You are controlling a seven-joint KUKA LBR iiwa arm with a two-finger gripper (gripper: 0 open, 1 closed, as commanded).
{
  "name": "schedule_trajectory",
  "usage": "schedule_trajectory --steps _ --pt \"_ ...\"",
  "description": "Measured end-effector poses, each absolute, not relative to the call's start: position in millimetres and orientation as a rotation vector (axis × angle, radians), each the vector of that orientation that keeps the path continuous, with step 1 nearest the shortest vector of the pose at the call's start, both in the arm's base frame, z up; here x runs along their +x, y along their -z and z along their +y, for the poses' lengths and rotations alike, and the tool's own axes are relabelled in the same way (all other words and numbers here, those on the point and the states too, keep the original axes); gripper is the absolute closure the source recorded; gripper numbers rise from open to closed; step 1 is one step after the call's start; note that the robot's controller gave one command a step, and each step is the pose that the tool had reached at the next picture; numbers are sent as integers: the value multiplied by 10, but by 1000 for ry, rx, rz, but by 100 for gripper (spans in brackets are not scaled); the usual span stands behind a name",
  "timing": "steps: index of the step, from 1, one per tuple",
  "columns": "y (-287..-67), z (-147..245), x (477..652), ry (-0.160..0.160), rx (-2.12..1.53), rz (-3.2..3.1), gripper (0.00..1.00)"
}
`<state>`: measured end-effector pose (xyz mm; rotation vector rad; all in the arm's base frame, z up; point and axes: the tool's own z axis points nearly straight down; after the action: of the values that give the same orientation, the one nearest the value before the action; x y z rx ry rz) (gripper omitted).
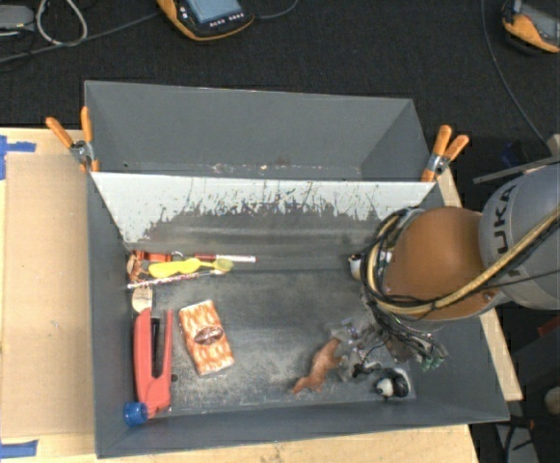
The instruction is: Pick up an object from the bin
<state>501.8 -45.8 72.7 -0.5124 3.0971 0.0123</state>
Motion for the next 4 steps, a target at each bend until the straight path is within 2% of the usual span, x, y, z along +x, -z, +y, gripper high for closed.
schedule_trajectory --steps 1,2,3,4 --pt "-727 -458 5018 -12 -512 3097 100" --pt "-1555 -160 4956 -15 -646 3072 100" --pt "-1555 -162 4956 -15 -644 3073 100" --pt "-1290 -2 5066 -11 -483 3098 100"
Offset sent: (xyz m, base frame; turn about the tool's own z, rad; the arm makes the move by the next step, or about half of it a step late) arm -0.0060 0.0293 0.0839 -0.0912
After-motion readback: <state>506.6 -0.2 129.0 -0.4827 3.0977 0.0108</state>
